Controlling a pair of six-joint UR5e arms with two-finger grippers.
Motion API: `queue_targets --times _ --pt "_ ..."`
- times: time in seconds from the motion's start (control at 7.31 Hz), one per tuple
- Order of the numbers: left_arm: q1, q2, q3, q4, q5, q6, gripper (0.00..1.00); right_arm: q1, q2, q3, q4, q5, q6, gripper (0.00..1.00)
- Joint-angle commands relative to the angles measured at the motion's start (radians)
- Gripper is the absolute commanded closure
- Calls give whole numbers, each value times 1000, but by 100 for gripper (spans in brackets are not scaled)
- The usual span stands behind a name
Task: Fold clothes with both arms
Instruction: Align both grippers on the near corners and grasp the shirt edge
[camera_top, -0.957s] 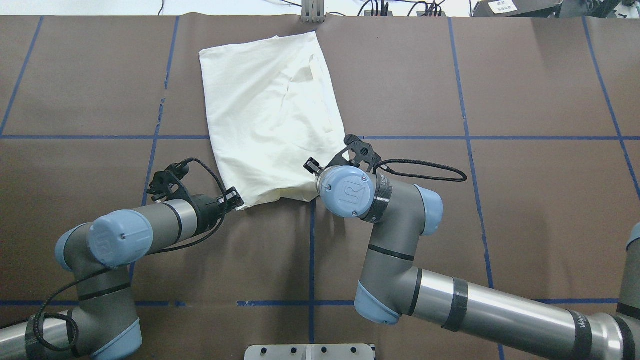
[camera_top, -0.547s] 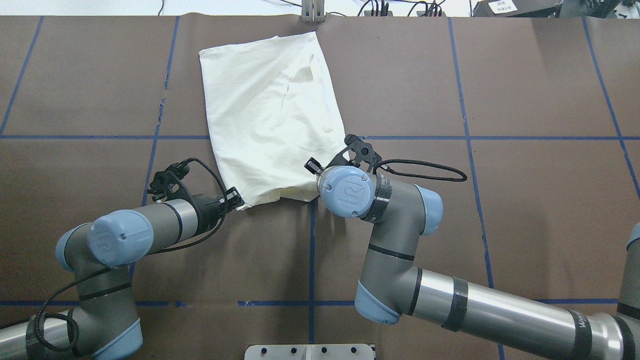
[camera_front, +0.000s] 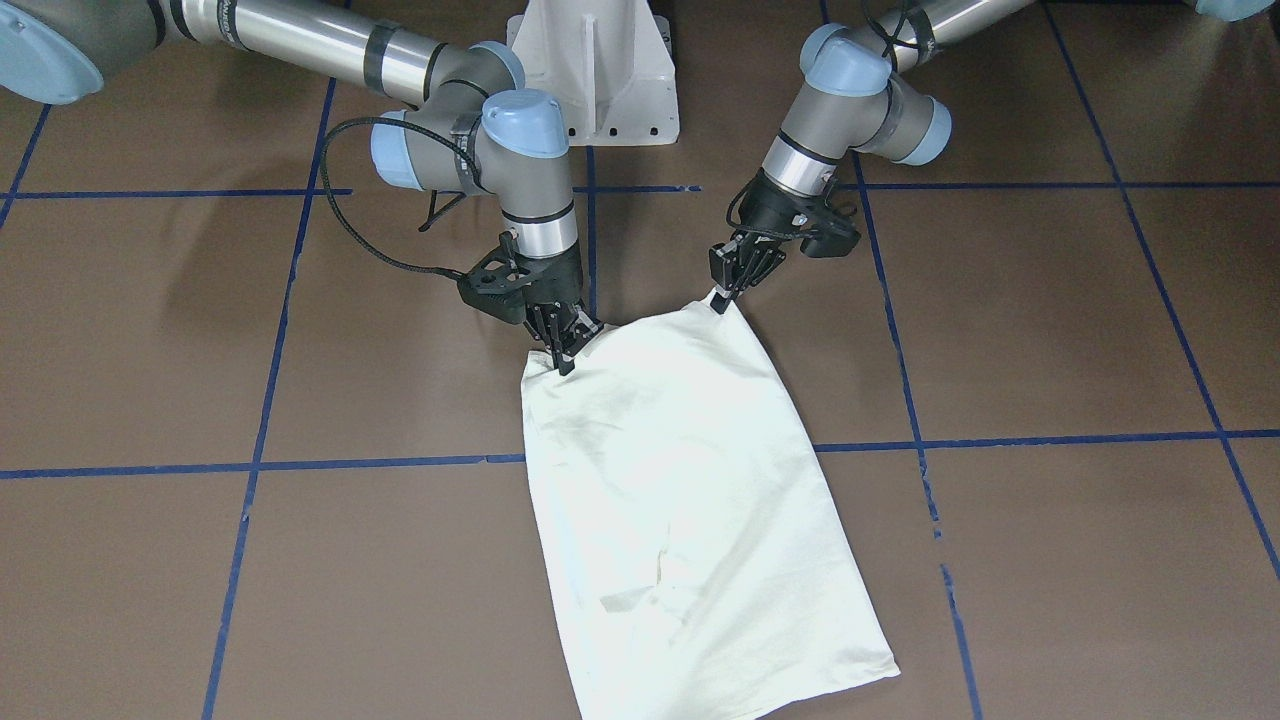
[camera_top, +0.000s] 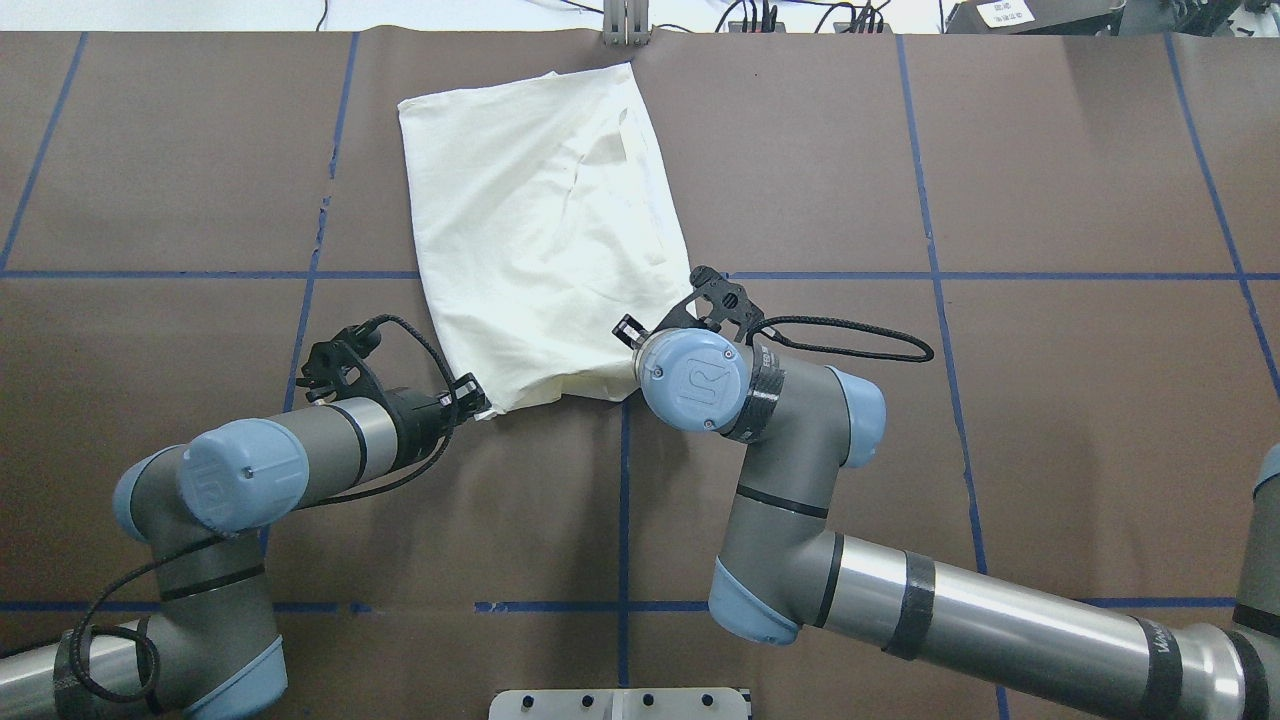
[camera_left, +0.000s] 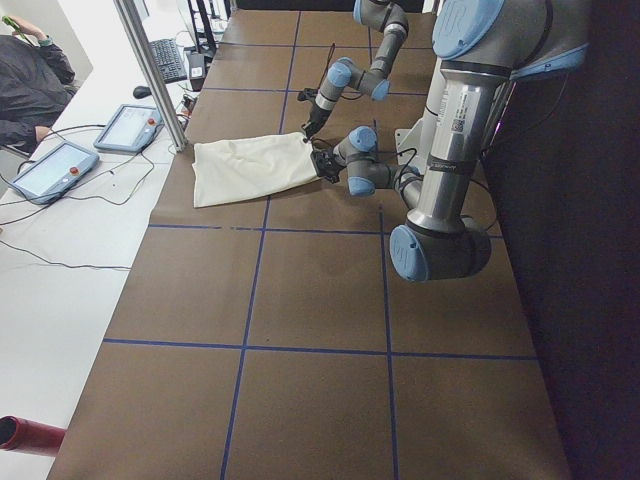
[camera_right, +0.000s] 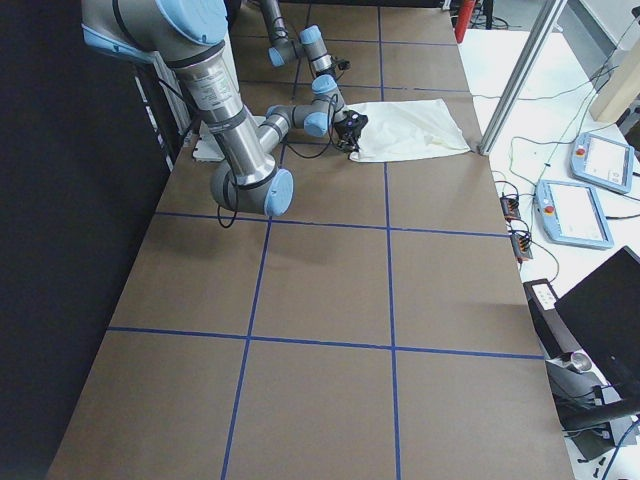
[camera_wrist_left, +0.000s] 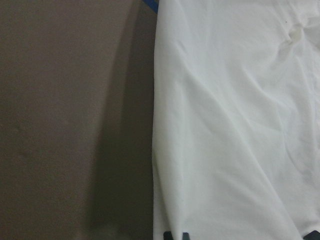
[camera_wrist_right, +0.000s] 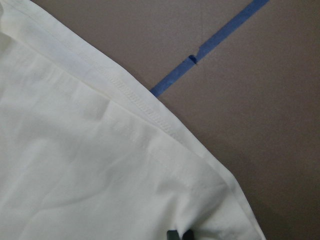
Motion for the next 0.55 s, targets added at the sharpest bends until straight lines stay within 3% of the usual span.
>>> queue_targets --times 0.0,0.41 --pt "-8 21 -105 24 -11 71 100 10 -31 98 -24 6 -4 100" --pt "-9 60 -364 241 -76 73 100 -97 -204 648 -408 0 61 100"
